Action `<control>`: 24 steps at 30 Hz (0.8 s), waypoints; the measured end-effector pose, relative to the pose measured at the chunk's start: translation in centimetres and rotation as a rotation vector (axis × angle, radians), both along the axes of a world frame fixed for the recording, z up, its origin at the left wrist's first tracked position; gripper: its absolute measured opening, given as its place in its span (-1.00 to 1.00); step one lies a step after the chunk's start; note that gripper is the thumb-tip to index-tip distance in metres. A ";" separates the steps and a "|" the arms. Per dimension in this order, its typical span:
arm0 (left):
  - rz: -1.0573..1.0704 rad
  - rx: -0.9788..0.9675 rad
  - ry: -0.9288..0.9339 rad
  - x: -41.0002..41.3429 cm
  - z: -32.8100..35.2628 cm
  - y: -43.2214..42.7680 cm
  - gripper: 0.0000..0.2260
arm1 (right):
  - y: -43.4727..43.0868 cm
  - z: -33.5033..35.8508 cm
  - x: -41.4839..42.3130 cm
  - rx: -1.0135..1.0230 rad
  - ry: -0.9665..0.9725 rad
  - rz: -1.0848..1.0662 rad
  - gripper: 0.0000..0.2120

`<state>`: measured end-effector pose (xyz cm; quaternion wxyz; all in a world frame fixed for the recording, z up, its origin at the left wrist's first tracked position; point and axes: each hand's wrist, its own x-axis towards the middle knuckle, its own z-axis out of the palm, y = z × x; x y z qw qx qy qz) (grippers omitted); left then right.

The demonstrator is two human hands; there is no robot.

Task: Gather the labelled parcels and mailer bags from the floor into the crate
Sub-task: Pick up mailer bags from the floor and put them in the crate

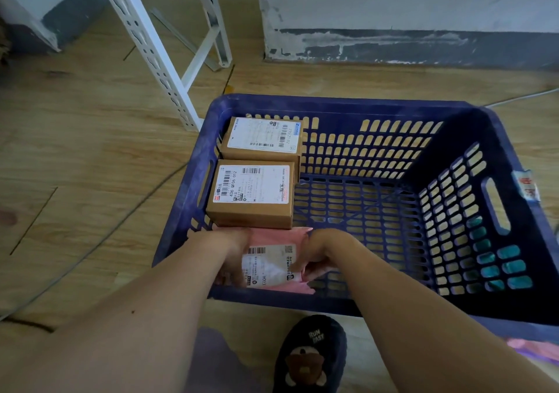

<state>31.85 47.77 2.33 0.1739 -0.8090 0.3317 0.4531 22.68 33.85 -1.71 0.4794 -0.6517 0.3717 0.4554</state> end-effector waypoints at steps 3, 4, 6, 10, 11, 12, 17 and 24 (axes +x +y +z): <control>-0.044 0.008 -0.005 0.2 -0.1 -0.3 -0.40 | 0.2 0.6 -0.3 0.002 0.029 0.125 -0.84; -0.069 0.009 -0.011 0.1 -0.1 -0.6 -0.39 | 0.4 0.6 -0.2 -0.011 0.038 0.180 -0.89; -0.124 0.003 -0.025 -0.3 -0.3 -1.2 -0.41 | 0.6 0.7 0.0 -0.058 0.048 0.292 -0.83; -0.106 0.062 0.030 0.1 -0.4 -1.3 -0.54 | 0.8 0.6 0.0 -0.104 0.029 0.395 -0.75; -0.064 0.072 0.054 0.5 -0.4 -1.0 -0.60 | 0.7 0.2 -0.1 -0.078 0.030 0.375 -0.77; -0.016 0.072 0.078 0.8 -0.4 -0.6 -0.68 | 0.7 0.0 -0.3 -0.046 0.043 0.345 -0.78; 0.073 0.039 0.122 1.3 -0.6 -0.1 -0.76 | 0.9 0.2 -0.5 -0.024 0.037 0.386 -0.60; -0.047 0.026 -0.060 0.3 -2.4 0.7 -0.67 | 1.5 0.7 -0.8 -0.360 -0.086 0.624 -0.29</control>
